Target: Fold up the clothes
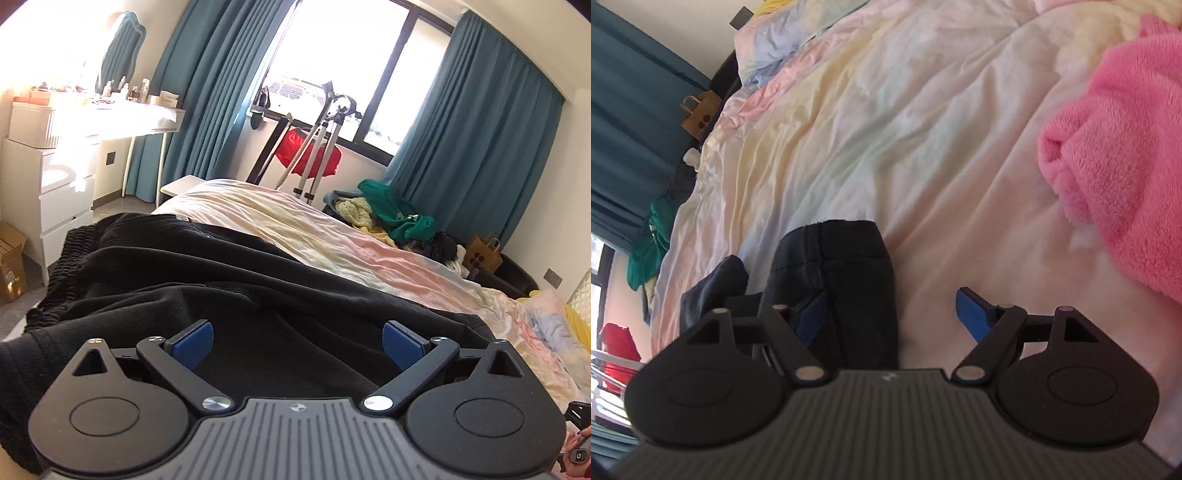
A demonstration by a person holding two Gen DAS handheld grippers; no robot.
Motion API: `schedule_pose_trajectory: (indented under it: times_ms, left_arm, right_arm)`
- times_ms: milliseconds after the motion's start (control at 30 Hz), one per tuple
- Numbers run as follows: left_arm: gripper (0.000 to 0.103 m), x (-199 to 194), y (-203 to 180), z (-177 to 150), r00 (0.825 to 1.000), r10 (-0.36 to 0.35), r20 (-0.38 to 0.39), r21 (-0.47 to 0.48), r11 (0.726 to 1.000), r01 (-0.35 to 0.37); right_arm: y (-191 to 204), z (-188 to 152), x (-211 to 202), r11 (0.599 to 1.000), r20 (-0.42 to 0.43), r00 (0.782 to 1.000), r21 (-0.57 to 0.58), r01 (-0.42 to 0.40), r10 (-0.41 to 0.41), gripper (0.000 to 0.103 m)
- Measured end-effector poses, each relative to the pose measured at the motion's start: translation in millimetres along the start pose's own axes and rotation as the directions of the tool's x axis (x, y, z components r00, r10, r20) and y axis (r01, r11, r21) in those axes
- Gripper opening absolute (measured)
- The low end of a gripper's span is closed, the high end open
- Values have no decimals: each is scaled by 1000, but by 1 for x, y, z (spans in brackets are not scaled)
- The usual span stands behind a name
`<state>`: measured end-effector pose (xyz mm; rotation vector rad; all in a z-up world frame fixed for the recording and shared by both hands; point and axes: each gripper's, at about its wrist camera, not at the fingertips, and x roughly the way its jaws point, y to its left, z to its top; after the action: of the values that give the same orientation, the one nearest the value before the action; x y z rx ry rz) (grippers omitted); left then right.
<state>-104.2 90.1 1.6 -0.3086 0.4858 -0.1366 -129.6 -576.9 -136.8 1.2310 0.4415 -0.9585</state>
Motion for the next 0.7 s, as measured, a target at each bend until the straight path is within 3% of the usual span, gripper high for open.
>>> schedule_pose_trajectory:
  times_ms: [133,200,300,400,467,567,633,700]
  left_arm:
    - [100,-27,34,17,996,80,39,-8,997,-80]
    - [100,-34,51,22,993,106,49,-36,994,-104]
    - [101,-38,80,21,993,112,38,-142,984,-105]
    - [101,-32,108,19,994,113,-1,-288,951,-108]
    - [101,-34,115,18,994,106,8,-323,941,-97]
    - [101,-36,117,16,994,103,20,-340,936,-90]
    - [101,-39,114,15,994,107,26,-327,941,-93]
    - [101,-42,112,15,994,104,34,-328,940,-87]
  right_arm:
    - [12,-3,5,995,-19,996,-59,-82,81,79]
    - [24,-7,11,986,-81,990,-106,-126,118,79]
    - [33,-13,18,979,-125,985,-152,-138,119,79]
    - [37,-15,20,973,-133,984,-183,-143,119,79]
    - [41,-15,16,966,-118,983,-201,-162,141,78]
    - [47,-16,8,955,-97,980,-228,-191,173,61]
    - [51,-16,4,946,-83,977,-247,-209,194,38]
    - [57,-17,-3,929,-66,971,-283,-241,231,22]
